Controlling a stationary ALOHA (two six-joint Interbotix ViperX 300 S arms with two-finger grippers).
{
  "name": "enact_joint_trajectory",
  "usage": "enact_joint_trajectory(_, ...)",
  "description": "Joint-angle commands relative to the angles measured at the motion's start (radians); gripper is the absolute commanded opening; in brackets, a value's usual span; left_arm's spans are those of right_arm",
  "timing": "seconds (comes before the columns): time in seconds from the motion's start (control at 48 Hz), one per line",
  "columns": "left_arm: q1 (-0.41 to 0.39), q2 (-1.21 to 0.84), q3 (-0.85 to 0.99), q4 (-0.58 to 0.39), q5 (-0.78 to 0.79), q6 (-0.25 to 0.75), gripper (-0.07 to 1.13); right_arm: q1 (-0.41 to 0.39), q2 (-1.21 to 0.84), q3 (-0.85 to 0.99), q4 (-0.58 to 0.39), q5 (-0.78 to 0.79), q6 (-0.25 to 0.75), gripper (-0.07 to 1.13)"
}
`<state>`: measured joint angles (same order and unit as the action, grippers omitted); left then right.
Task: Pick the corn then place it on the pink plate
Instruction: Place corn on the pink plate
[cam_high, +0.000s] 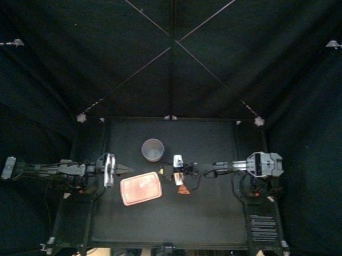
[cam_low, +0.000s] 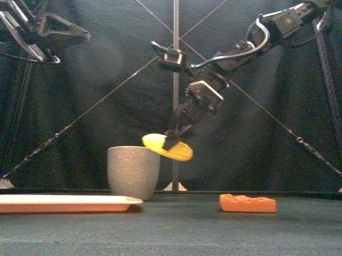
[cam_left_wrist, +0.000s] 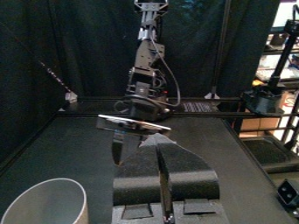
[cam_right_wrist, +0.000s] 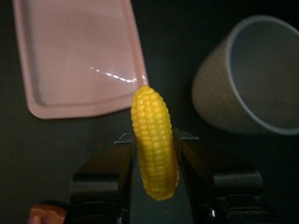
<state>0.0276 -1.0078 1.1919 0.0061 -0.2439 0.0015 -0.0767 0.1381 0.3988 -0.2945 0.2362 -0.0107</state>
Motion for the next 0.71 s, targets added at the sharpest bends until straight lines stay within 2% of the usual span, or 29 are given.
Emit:
enact_joint_trajectory(0.021,0.012,-0.012,-0.025,0.009,-0.005,0.005,0.00,0.040,0.032,-0.109,0.003,-0.008,0.003,0.50)
enact_joint_trajectory(0.354,0.043,-0.032,-0.018,0.025,-0.005,0.006,0.00,0.112,0.273,-0.410,-0.003,-0.002,-0.006,0.50)
enact_joint_trajectory(0.521,0.044,-0.032,-0.018,0.025,-0.005,0.006,0.00,0.115,0.337,-0.474,0.014,-0.002,-0.006,0.52)
enact_joint_trajectory(0.625,0.043,-0.032,-0.018,0.025,-0.005,0.006,0.00,0.115,0.357,-0.485,0.035,-0.002,-0.006,0.58)
enact_joint_trajectory(0.708,0.043,-0.032,-0.018,0.025,-0.005,0.006,0.00,0.117,0.367,-0.482,0.044,0.000,-0.006,0.69)
